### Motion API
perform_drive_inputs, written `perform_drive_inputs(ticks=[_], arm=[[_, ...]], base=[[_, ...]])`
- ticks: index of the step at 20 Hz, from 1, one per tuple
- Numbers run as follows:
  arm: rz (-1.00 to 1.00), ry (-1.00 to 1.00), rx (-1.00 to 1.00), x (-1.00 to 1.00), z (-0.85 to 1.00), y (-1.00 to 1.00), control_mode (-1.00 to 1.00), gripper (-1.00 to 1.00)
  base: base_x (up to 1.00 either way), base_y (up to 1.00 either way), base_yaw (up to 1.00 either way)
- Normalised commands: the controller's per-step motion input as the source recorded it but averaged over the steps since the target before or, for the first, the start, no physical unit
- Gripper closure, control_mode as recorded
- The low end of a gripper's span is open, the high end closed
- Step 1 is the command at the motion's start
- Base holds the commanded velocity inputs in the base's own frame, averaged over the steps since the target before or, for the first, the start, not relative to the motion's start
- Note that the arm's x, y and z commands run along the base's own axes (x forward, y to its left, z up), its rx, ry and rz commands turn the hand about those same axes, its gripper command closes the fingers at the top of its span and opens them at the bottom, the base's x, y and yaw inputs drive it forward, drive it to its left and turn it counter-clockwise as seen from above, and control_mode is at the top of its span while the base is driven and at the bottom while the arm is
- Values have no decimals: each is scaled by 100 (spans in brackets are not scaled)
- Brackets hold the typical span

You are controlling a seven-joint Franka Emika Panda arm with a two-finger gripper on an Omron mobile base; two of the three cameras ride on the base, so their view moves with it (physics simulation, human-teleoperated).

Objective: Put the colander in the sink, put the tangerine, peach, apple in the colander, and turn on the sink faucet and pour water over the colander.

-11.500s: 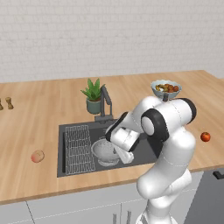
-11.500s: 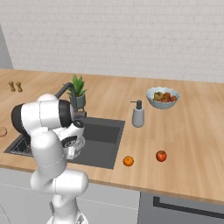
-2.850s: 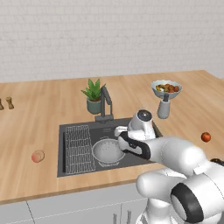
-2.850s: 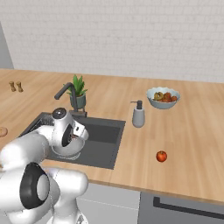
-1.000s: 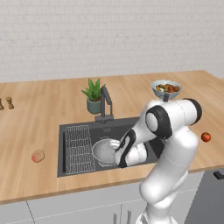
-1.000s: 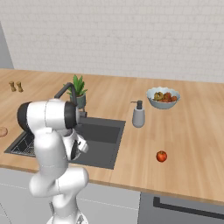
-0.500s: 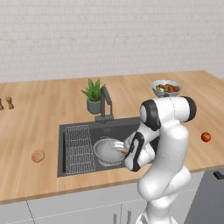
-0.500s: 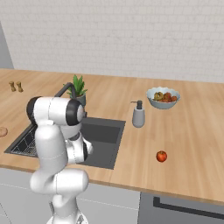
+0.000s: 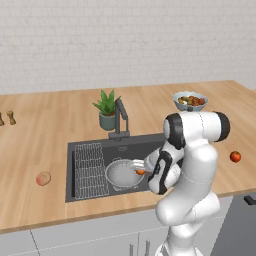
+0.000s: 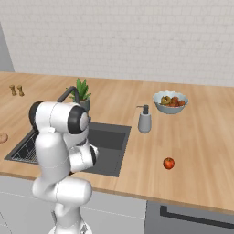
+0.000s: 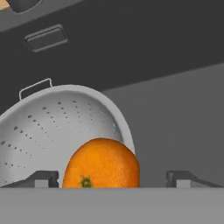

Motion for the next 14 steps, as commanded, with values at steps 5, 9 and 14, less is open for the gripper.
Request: perform_drive_inputs(ticks=[5,9,14], arm=[[0,-5,0,0,54,30,-100,-100],[0,-5,0,0,67,18,-100,-100],[-10,-2,-14,-42,49,-19,-100,-100]], base=[[0,0,0],[0,0,0],[0,0,0]])
